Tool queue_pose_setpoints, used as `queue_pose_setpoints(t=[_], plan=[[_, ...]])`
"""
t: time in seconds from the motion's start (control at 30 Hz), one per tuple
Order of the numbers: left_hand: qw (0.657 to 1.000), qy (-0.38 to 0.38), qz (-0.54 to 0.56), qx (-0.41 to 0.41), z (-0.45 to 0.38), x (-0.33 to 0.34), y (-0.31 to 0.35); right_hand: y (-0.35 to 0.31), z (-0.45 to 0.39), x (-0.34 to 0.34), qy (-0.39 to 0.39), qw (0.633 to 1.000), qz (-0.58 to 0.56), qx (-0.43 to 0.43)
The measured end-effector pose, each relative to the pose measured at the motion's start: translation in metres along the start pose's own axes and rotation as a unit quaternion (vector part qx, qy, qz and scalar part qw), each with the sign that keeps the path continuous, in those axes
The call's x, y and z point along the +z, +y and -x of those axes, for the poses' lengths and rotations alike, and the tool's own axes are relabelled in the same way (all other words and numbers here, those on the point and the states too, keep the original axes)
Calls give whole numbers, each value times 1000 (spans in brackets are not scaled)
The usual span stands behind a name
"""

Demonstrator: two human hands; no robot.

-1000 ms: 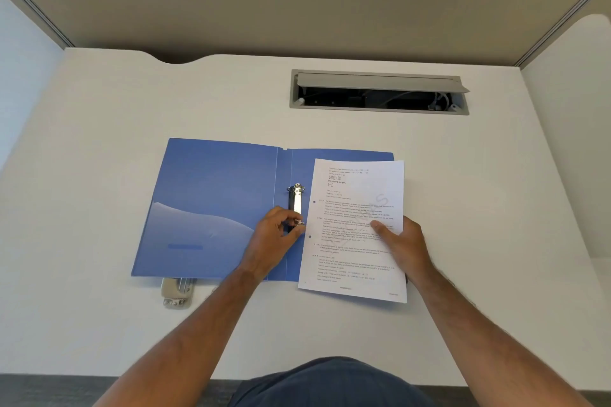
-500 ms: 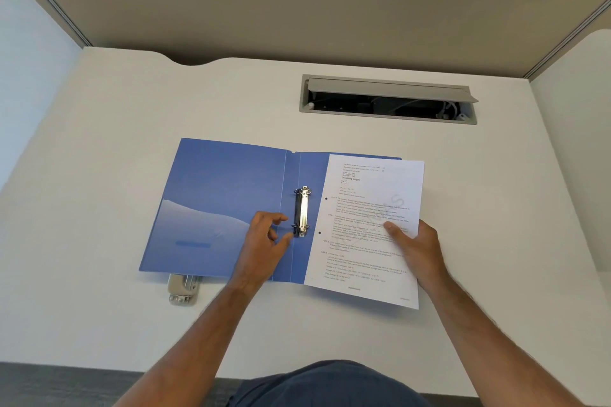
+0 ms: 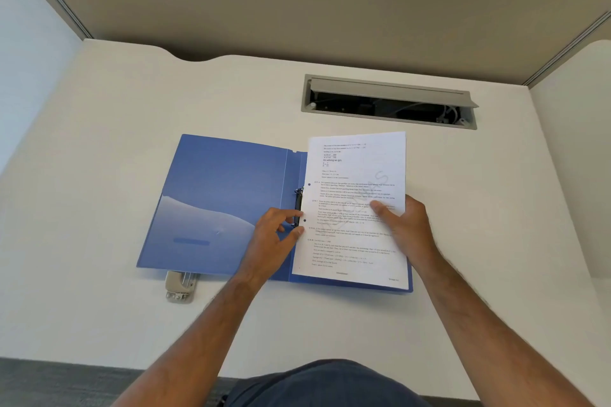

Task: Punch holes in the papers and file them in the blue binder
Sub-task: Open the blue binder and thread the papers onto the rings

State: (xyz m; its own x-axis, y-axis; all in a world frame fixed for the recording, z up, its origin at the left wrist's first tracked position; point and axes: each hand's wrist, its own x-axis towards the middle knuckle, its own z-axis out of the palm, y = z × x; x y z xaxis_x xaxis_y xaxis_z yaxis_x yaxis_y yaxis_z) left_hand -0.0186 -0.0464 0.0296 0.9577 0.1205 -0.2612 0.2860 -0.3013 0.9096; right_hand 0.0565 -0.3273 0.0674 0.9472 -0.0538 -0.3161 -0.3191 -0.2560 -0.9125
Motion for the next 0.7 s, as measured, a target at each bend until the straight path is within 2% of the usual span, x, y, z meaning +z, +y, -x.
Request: queue_pose_setpoints(t=[0.4, 0.7], plan=[[997, -31, -68, 4, -6, 0, -8, -3, 1, 0, 2, 999, 38, 8], [996, -32, -77, 5, -9, 3, -12, -7, 3, 2, 6, 999, 45, 12]])
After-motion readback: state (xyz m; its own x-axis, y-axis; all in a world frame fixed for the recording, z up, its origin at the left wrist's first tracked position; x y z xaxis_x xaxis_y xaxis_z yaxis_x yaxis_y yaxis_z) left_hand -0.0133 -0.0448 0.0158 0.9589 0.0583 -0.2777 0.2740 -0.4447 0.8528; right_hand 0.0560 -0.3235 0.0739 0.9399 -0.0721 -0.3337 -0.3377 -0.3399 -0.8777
